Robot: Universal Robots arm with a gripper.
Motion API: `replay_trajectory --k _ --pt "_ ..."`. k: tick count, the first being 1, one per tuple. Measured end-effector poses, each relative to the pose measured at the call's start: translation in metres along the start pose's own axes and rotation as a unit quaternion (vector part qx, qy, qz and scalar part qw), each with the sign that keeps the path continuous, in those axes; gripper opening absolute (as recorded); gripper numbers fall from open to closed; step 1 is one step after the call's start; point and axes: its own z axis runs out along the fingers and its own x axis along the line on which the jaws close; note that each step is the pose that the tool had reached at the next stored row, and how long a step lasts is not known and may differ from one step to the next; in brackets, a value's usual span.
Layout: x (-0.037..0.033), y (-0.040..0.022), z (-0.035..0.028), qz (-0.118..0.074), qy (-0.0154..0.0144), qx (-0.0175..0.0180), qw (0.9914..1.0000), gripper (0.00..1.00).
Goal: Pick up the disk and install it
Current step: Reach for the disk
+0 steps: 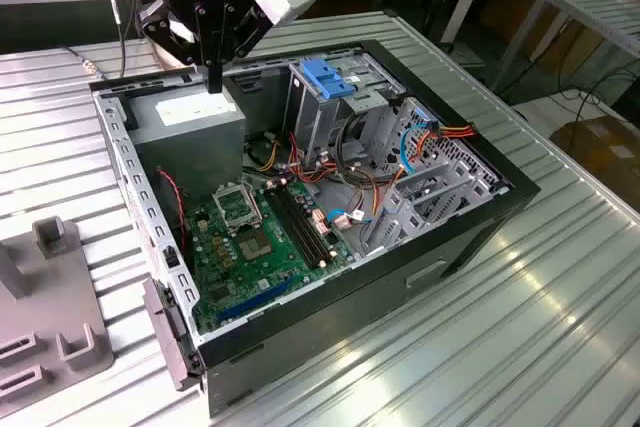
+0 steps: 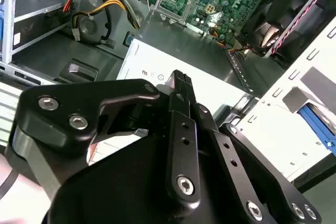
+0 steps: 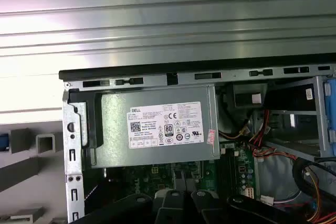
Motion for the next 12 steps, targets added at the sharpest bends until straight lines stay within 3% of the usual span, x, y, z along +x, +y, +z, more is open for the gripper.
replay_trajectory --k 12 --pt "0.0105 -0.0008 -0.0003 0.000 0.0000 0.0000 1.00000 0.10"
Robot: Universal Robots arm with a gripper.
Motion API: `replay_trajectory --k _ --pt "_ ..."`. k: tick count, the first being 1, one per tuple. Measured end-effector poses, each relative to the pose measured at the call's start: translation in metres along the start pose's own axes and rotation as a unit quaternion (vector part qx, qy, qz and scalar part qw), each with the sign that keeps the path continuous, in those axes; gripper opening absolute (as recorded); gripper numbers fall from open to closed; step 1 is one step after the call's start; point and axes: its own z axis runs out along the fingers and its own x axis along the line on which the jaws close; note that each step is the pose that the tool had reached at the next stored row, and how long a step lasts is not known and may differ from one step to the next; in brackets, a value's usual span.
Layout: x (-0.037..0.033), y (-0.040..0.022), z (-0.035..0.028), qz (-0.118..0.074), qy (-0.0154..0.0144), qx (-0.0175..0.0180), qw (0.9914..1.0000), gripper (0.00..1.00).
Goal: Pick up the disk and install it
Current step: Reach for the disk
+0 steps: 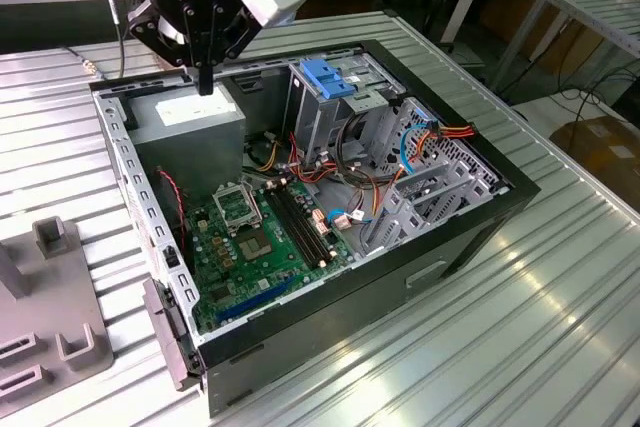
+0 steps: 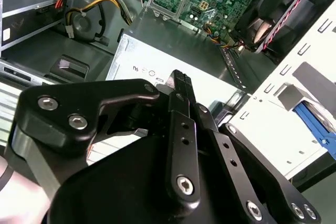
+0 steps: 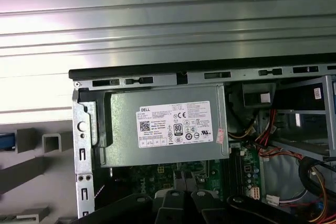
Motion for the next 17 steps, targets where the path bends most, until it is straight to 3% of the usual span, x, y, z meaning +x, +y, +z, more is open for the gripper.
replay_trajectory --k 17 --pt "0.0118 -0.0009 -0.0003 0.000 0.0000 0.0000 1.00000 0.10"
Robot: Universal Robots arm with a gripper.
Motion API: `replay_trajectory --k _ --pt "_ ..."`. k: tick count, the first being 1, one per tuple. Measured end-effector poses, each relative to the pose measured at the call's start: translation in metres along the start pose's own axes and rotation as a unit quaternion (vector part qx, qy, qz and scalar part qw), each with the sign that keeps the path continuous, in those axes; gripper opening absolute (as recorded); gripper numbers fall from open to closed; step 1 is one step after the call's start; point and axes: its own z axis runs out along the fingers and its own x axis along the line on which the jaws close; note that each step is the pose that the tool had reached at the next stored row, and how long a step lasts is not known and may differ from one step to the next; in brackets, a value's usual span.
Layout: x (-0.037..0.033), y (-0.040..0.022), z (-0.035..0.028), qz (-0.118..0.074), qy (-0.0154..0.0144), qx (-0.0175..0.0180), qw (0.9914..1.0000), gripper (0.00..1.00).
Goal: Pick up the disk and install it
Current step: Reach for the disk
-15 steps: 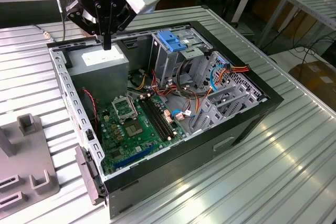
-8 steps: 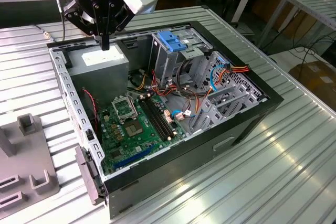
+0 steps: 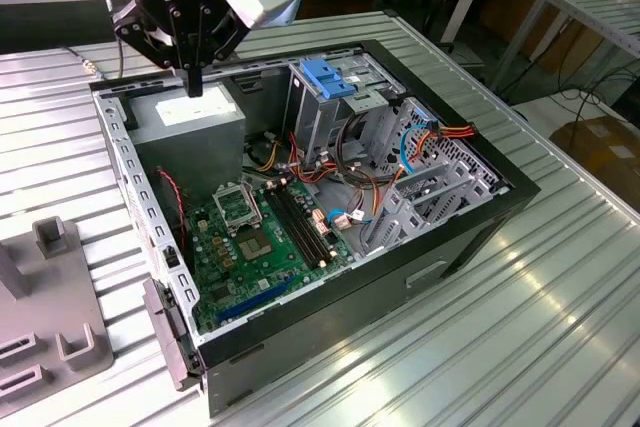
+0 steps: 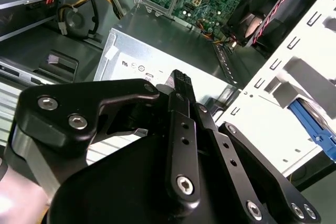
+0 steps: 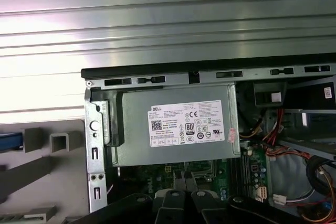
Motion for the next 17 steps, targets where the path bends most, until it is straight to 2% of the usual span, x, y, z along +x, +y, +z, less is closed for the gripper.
replay_trajectory --k 17 --pt "0.0114 -0.0009 -0.0003 0.000 0.0000 0.0000 1.00000 0.10"
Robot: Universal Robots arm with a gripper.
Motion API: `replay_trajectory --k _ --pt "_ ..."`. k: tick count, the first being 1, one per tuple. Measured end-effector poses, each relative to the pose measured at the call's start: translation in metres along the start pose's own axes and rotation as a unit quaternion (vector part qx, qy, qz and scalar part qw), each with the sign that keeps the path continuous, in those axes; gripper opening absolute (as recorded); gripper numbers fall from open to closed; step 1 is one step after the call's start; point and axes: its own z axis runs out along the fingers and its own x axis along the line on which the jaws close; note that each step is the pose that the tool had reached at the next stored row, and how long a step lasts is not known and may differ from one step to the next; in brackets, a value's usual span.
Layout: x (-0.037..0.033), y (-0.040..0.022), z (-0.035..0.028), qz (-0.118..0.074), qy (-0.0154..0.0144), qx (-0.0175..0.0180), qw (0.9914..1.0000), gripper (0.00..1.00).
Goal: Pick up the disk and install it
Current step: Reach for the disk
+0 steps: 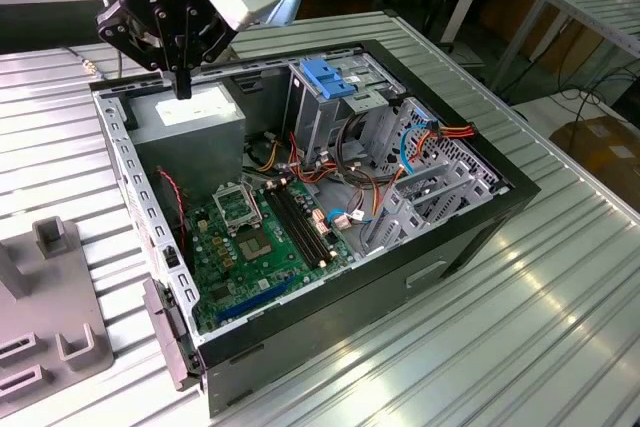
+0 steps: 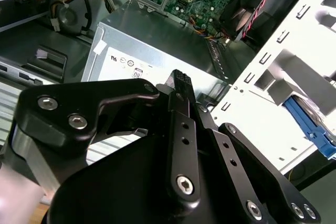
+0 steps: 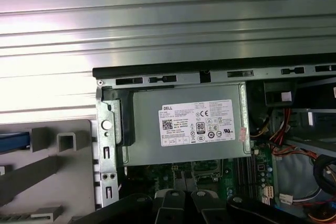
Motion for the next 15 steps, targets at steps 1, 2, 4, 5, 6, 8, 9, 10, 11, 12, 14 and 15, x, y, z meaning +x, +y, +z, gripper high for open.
replay_trajectory --k 1,2,4,5,6,8,9,10,11,12,14,15 --pt "0.0008 -0.0001 0.0000 0.000 0.0000 0.0000 1.00000 0.10" --pt "0.0013 -0.0001 0.0000 0.000 0.0000 0.0000 1.00000 0.10" --pt "0.0026 -0.0002 -0.0001 0.000 0.0000 0.0000 1.00000 0.10" --pt "0.0034 -0.0003 -0.0001 0.000 0.0000 0.0000 1.00000 0.10" --pt "0.0040 -0.0003 -0.0001 0.000 0.0000 0.0000 1.00000 0.10" --pt "0.0061 -0.0005 -0.0002 0.000 0.0000 0.0000 1.00000 0.10" --pt "0.0070 -0.0005 -0.0002 0.000 0.0000 0.0000 1.00000 0.10" --pt "0.0076 -0.0006 -0.0002 0.000 0.0000 0.0000 1.00000 0.10" --pt "0.0086 -0.0006 -0.0002 0.000 0.0000 0.0000 1.00000 0.10" --pt "0.0093 -0.0007 -0.0003 0.000 0.0000 0.0000 1.00000 0.10" --pt "0.0109 -0.0008 -0.0003 0.000 0.0000 0.0000 1.00000 0.10" --pt "0.0116 -0.0009 -0.0003 0.000 0.0000 0.0000 1.00000 0.10"
